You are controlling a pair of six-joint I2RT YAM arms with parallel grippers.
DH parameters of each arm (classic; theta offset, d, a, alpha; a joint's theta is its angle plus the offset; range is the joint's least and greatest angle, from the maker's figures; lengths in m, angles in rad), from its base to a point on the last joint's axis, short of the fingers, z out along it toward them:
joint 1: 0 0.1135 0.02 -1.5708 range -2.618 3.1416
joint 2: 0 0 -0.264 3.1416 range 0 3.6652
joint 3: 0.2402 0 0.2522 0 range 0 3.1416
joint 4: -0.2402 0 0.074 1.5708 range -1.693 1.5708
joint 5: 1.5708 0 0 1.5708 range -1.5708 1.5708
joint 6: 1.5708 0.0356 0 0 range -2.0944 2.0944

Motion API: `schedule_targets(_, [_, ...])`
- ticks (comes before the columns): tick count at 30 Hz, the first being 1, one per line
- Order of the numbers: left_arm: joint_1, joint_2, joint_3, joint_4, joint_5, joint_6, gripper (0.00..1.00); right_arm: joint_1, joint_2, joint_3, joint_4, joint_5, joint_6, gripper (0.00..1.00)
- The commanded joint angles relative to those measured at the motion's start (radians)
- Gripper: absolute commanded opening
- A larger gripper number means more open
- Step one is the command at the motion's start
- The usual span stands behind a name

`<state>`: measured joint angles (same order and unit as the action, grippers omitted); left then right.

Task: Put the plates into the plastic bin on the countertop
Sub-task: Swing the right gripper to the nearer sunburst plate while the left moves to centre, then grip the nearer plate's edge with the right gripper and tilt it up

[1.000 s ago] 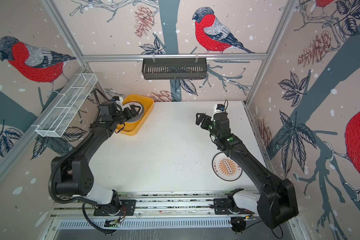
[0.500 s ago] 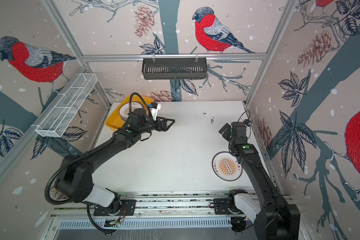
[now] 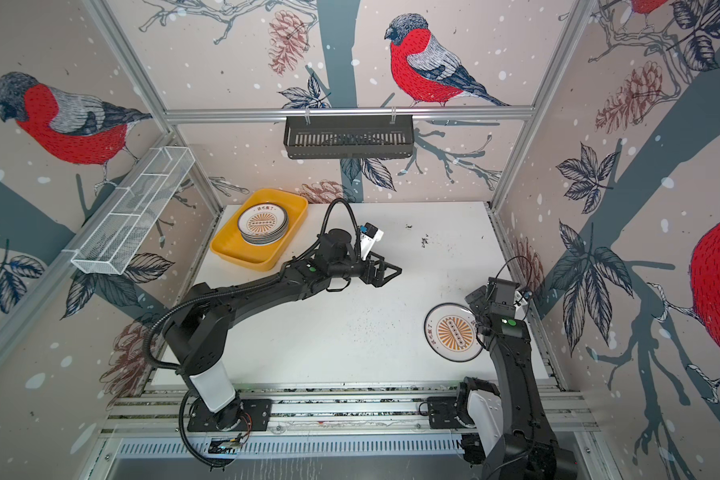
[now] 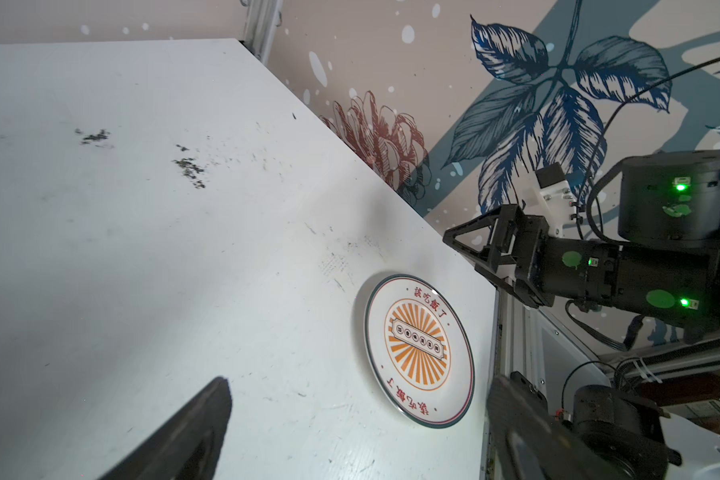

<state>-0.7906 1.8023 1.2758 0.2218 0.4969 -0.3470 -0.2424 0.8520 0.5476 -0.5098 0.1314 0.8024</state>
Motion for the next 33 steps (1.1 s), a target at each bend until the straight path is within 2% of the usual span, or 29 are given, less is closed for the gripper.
schedule_targets(1, [-0.026, 0.032, 0.032, 0.011, 0.017, 0.021, 0.96, -0.041, -0.005, -0.027, -0.035, -0.046, -0.034, 1.0])
schedule_targets(13, [-0.048, 0.047, 0.045, 0.046, 0.019, -0.021, 0.96, -0.095, -0.015, -0.147, -0.007, -0.104, 0.011, 1.0])
schedule_targets(21, [-0.048, 0.056, 0.044, 0.055, 0.013, -0.048, 0.96, -0.103, -0.054, -0.196, 0.018, -0.237, 0.038, 1.0])
schedule_targets(27, [-0.048, 0.068, 0.046, 0.046, 0.017, -0.055, 0.96, -0.052, -0.087, -0.18, -0.022, -0.257, 0.053, 1.0])
schedule_targets(33, [-0.048, 0.06, 0.032, 0.04, 0.009, -0.054, 0.96, -0.008, -0.073, -0.236, 0.045, -0.319, 0.091, 1.0])
